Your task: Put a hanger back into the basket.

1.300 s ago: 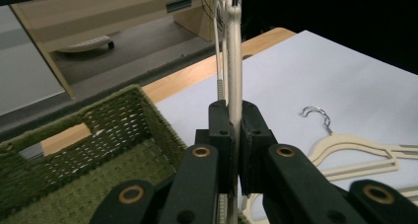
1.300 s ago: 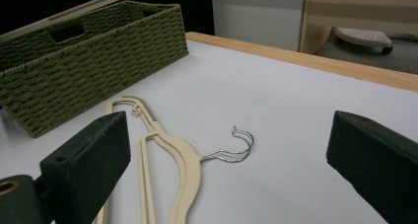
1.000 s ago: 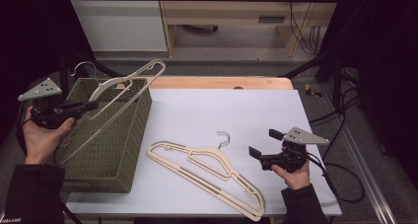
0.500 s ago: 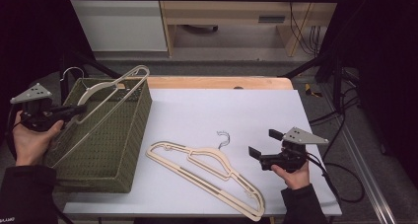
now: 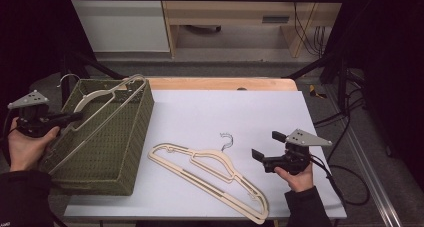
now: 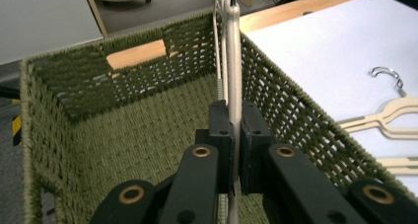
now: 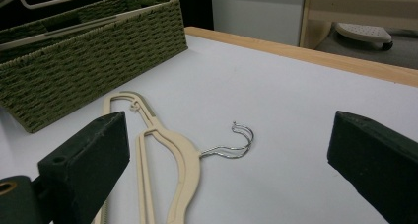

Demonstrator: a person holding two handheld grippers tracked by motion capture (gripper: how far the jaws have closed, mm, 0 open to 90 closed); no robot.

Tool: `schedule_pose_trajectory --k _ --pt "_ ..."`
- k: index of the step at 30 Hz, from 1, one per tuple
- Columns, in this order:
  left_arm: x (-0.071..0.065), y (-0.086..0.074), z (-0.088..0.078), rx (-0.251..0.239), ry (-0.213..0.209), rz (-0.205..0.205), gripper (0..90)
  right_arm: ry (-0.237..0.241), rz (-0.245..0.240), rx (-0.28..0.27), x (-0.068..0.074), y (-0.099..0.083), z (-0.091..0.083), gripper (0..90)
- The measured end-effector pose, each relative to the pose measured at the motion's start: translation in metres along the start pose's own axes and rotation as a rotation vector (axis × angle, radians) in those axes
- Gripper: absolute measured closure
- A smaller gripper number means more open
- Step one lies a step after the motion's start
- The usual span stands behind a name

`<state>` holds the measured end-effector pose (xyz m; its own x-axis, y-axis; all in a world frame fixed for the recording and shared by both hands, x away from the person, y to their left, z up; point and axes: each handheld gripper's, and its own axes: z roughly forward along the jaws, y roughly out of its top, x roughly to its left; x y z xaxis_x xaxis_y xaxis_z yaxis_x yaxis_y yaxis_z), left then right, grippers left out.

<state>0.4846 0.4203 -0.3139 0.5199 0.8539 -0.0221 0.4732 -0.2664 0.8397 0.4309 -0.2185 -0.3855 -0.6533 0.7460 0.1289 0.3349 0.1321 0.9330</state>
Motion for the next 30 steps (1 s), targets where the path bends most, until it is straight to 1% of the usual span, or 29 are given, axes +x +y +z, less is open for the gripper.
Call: schedule_pose_trajectory --k 2,5,6,8,9,12,15,18,19,21,22,25,26,28,30 --pt "0.000 -0.004 0.004 0.015 0.001 0.000 85.9 0.000 0.000 0.002 0.000 0.000 0.000 3.0" --pt "0.000 -0.012 0.011 0.028 -0.003 -0.021 85.9 -0.001 0.000 0.002 0.000 0.000 0.000 3.1" --pt "0.000 -0.014 0.013 0.027 -0.005 -0.033 85.9 -0.001 -0.002 0.004 0.000 0.000 0.000 3.0" --pt "0.000 -0.018 0.016 0.030 -0.007 -0.039 85.9 0.001 -0.002 0.004 0.000 0.000 0.001 3.1" --pt "-0.001 -0.022 0.017 0.028 -0.005 -0.048 85.9 0.003 -0.010 0.006 0.000 -0.001 0.001 3.1" --pt "-0.002 -0.027 0.022 0.036 -0.001 -0.062 85.7 0.003 -0.001 0.009 0.001 -0.001 0.002 3.1" --pt "-0.004 -0.033 0.031 0.058 -0.002 -0.069 85.4 0.004 -0.002 0.010 0.001 -0.001 0.002 3.1" --pt "-0.007 -0.039 0.043 0.097 0.011 -0.069 85.1 0.004 -0.001 0.008 0.001 -0.001 0.001 3.1" --pt "-0.008 -0.040 0.046 0.101 0.010 -0.069 84.9 0.003 -0.004 0.011 0.000 -0.001 0.001 3.1" --pt "-0.006 -0.043 0.046 0.091 0.008 -0.086 84.7 0.004 -0.006 0.011 0.000 -0.001 0.001 3.1" --pt "-0.005 -0.044 0.046 0.094 0.009 -0.094 84.4 0.005 -0.005 0.010 0.000 -0.001 0.001 3.1" --pt "-0.002 -0.049 0.048 0.126 0.020 -0.103 84.0 0.006 -0.007 0.011 0.000 -0.001 0.001 3.1" --pt "0.000 -0.051 0.049 0.138 0.028 -0.121 83.7 0.004 -0.002 0.009 0.001 -0.001 0.002 3.1" --pt "0.003 -0.053 0.050 0.146 0.034 -0.148 83.3 0.002 -0.003 0.012 0.001 -0.001 0.003 3.1" --pt "0.006 -0.053 0.051 0.161 0.054 -0.151 83.1 0.003 -0.002 0.012 0.001 -0.001 0.003 3.1"
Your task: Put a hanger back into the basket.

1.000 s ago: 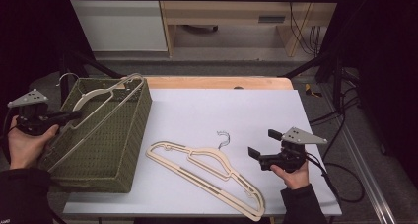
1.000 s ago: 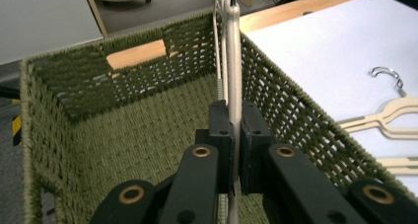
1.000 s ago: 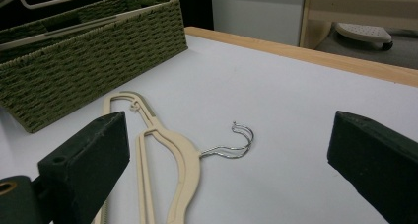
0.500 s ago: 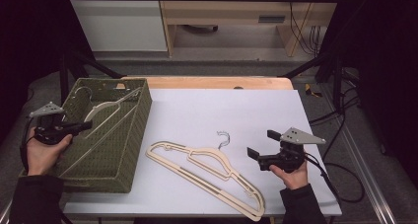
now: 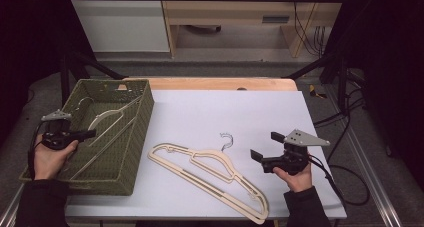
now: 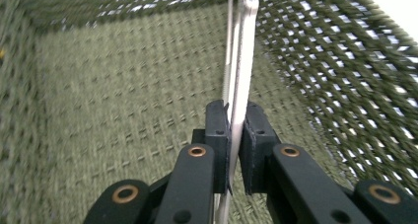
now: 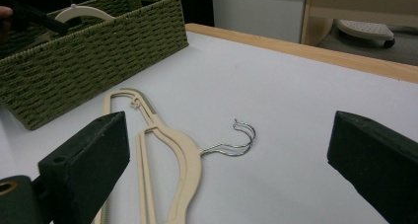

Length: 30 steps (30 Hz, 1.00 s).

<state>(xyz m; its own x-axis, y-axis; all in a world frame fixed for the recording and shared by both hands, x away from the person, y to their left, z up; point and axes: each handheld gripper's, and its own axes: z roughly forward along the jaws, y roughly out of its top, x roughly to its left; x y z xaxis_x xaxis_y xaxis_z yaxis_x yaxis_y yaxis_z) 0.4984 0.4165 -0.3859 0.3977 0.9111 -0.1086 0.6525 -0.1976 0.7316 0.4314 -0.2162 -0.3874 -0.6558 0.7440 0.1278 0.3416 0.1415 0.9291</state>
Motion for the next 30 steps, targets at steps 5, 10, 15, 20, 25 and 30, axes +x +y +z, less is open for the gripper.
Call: schedule_pose_trajectory --k 5,10,15,20,25,30 --pt "0.008 0.001 0.002 0.007 0.047 -0.065 81.6 0.000 0.001 -0.005 0.000 0.000 -0.001 3.2" --pt "0.012 0.001 0.004 0.020 0.116 -0.083 80.5 0.001 -0.001 0.000 0.000 0.000 0.001 3.2" --pt "0.016 0.001 0.007 0.052 0.170 -0.101 74.7 0.004 -0.001 -0.002 0.000 0.000 0.001 3.2" --pt "0.020 0.000 0.008 0.073 0.185 -0.118 69.9 0.004 0.001 0.002 0.001 0.000 0.001 3.2" --pt "0.022 -0.002 0.014 0.111 0.187 -0.145 65.2 0.004 0.001 0.002 0.001 -0.001 0.002 3.2" --pt "0.023 -0.003 0.016 0.134 0.195 -0.138 60.8 0.007 0.001 -0.001 0.001 0.000 0.000 3.2"
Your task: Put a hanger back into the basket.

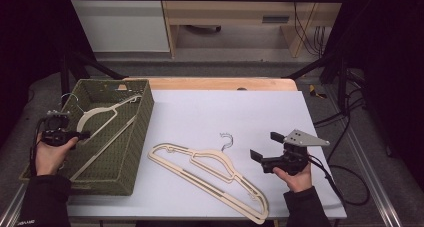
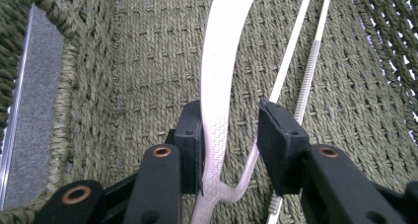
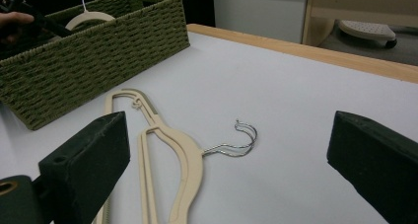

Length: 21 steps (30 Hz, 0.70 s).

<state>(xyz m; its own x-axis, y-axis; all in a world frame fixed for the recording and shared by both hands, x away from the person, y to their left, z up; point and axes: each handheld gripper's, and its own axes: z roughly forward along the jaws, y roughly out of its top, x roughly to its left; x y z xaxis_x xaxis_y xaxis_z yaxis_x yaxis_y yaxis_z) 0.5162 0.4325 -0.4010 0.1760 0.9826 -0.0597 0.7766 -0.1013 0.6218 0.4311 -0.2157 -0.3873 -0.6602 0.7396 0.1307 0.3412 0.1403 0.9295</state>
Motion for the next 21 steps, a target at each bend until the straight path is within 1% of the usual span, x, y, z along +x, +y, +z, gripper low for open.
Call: schedule_pose_trajectory --k 7,8,13,15,17,20,21 --pt "0.000 -0.001 0.003 0.022 0.023 0.011 54.8 0.003 -0.002 0.006 0.000 -0.001 0.001 3.2" --pt "0.001 -0.001 0.004 0.023 0.029 0.007 54.0 0.003 -0.002 0.006 0.000 -0.001 0.001 3.2" --pt "0.001 -0.002 0.006 0.025 0.042 0.002 45.3 0.003 -0.007 0.001 0.000 0.000 0.000 3.2" --pt "0.001 -0.002 0.004 0.014 0.044 0.007 42.6 0.002 -0.006 0.000 0.000 0.000 0.000 3.2" --pt "0.000 -0.001 0.000 -0.013 0.027 0.009 39.8 0.002 -0.007 0.002 0.000 0.000 0.000 3.2" --pt "-0.002 0.000 -0.010 -0.085 0.011 0.022 37.1 0.000 0.000 -0.003 0.001 0.000 0.000 3.2" --pt "-0.003 0.000 -0.013 -0.098 0.006 0.027 35.4 -0.002 -0.001 -0.002 0.000 0.000 0.000 3.2"
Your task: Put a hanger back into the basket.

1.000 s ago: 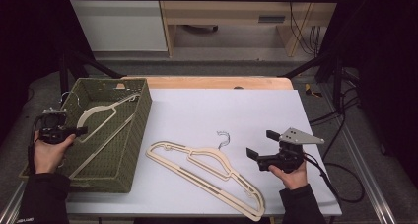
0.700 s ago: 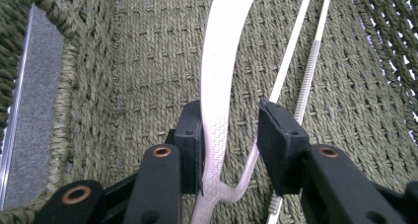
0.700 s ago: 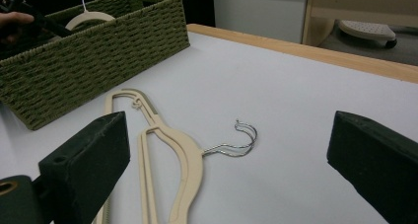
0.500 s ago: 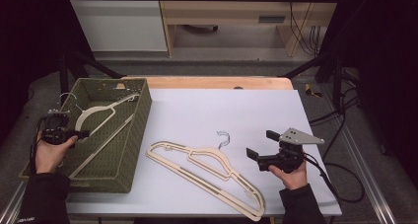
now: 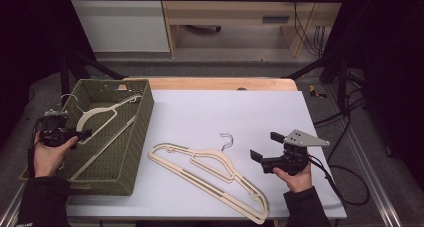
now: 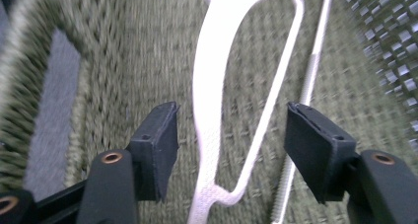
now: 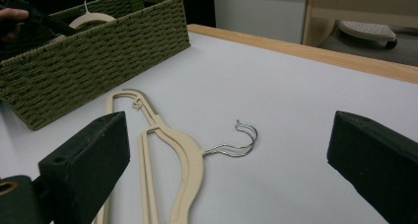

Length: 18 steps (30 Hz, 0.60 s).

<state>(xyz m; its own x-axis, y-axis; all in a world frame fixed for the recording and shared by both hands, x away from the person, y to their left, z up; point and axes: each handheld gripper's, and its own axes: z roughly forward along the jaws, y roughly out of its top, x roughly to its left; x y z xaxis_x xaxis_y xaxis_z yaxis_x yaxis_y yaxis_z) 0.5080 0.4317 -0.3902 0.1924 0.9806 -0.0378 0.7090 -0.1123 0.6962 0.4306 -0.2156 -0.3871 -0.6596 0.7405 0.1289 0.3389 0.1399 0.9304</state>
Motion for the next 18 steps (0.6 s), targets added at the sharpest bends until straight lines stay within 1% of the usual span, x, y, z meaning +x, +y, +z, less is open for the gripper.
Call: schedule_pose_trajectory --k 1,4,5,7,8,9,10,11,13,15,16,18 --pt "0.000 0.001 -0.004 -0.020 0.001 0.011 34.7 0.000 -0.001 -0.001 0.000 0.000 0.000 3.2" --pt "-0.001 0.004 -0.018 -0.090 -0.010 0.012 32.2 0.001 0.003 -0.001 0.000 0.000 -0.001 3.2" --pt "-0.003 0.005 -0.027 -0.130 -0.021 0.015 31.2 0.001 0.003 -0.002 0.000 0.000 -0.001 3.2" --pt "-0.006 0.008 -0.037 -0.169 -0.034 0.028 27.7 0.003 -0.005 -0.006 -0.001 0.001 -0.002 3.2" --pt "-0.008 0.009 -0.043 -0.187 -0.042 0.043 27.1 -0.001 0.002 -0.009 0.000 0.001 -0.002 3.2" --pt "-0.012 0.009 -0.048 -0.196 -0.051 0.032 26.4 -0.002 0.002 -0.009 0.000 0.001 -0.002 3.2" --pt "-0.016 0.011 -0.053 -0.239 -0.065 0.050 25.5 -0.002 0.000 -0.008 0.000 0.001 -0.002 3.2" --pt "-0.021 0.012 -0.059 -0.273 -0.078 0.058 23.1 -0.003 0.001 -0.008 0.000 0.001 -0.002 3.2" --pt "-0.030 0.014 -0.066 -0.302 -0.095 0.075 19.0 -0.002 0.000 -0.004 0.000 0.000 -0.002 3.2" --pt "-0.043 0.016 -0.072 -0.333 -0.135 0.097 17.4 0.000 -0.001 -0.001 0.000 0.000 -0.001 3.2" --pt "-0.050 0.018 -0.075 -0.346 -0.150 0.117 16.6 0.005 -0.007 0.004 0.000 0.000 -0.001 3.3" --pt "-0.066 0.020 -0.080 -0.374 -0.178 0.151 15.4 0.002 -0.001 0.004 0.001 0.000 -0.001 3.4"
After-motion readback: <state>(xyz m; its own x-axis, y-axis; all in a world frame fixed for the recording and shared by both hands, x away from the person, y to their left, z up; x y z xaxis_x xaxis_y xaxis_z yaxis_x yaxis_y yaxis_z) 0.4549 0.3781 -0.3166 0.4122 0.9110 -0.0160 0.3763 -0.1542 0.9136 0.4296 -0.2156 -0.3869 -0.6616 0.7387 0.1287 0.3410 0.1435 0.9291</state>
